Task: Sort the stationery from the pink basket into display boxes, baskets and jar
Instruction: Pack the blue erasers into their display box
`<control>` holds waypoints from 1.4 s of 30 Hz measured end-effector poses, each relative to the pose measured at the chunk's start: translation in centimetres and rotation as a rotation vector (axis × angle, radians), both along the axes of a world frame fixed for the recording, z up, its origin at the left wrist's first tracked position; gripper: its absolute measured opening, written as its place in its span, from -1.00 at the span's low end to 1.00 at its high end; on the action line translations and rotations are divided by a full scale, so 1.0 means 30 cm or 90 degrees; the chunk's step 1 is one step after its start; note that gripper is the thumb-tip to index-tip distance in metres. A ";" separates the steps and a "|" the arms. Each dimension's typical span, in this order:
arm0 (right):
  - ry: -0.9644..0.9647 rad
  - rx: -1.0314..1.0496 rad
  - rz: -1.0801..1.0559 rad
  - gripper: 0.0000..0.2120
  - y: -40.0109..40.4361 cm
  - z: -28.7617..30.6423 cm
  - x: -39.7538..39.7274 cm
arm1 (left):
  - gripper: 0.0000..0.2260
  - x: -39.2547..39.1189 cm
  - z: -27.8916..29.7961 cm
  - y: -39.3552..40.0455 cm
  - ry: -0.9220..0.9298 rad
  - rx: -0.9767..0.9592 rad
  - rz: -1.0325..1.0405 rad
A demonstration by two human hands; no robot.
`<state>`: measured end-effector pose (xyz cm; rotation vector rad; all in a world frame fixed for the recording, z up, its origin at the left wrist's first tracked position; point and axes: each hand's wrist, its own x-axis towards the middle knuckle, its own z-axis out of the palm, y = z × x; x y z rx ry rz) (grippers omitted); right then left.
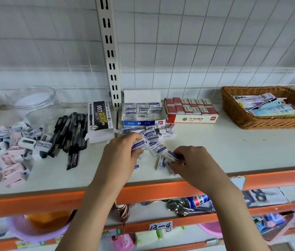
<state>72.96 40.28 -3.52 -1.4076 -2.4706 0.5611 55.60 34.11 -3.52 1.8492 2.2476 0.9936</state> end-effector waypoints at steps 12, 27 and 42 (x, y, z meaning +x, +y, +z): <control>-0.165 0.040 -0.094 -0.81 -0.035 0.008 -0.064 | -0.67 -0.075 -0.020 0.029 -0.026 -0.004 -0.094; -0.128 0.176 0.002 -0.83 0.409 0.129 -0.280 | -0.66 -0.191 0.058 0.256 0.057 -0.021 -0.037; -0.347 0.204 0.116 -0.80 0.495 0.047 -0.383 | -0.62 -0.184 0.025 0.362 0.062 -0.144 -0.043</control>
